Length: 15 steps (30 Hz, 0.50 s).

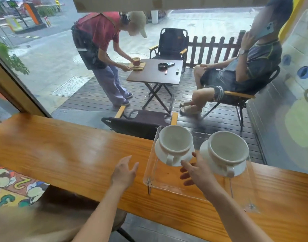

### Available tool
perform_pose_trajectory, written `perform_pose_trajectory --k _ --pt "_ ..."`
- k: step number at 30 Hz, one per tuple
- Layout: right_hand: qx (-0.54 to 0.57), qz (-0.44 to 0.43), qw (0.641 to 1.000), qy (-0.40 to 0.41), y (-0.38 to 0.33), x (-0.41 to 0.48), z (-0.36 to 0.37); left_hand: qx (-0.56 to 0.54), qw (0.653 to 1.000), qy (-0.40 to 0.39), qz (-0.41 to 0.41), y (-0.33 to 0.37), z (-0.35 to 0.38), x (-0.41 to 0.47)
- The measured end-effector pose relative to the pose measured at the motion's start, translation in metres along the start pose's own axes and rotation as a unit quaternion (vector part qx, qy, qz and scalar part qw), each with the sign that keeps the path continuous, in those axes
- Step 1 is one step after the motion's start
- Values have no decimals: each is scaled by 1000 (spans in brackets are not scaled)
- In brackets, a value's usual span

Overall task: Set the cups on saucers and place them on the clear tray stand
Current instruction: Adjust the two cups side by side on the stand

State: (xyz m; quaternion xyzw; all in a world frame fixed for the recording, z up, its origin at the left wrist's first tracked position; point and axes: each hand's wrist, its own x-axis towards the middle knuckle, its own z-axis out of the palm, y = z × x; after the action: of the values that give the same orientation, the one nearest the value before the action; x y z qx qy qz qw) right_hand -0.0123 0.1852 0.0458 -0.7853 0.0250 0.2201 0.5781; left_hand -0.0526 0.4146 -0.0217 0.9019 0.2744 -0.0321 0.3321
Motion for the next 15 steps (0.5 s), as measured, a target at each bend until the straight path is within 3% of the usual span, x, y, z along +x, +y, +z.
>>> perform_pose_trajectory --k 10,15 --pt "72 27 997 24 6 7 0 158 984 -67 46 -41 68 16" --pt "122 33 992 21 10 7 4 224 972 -34 66 -64 78 9"
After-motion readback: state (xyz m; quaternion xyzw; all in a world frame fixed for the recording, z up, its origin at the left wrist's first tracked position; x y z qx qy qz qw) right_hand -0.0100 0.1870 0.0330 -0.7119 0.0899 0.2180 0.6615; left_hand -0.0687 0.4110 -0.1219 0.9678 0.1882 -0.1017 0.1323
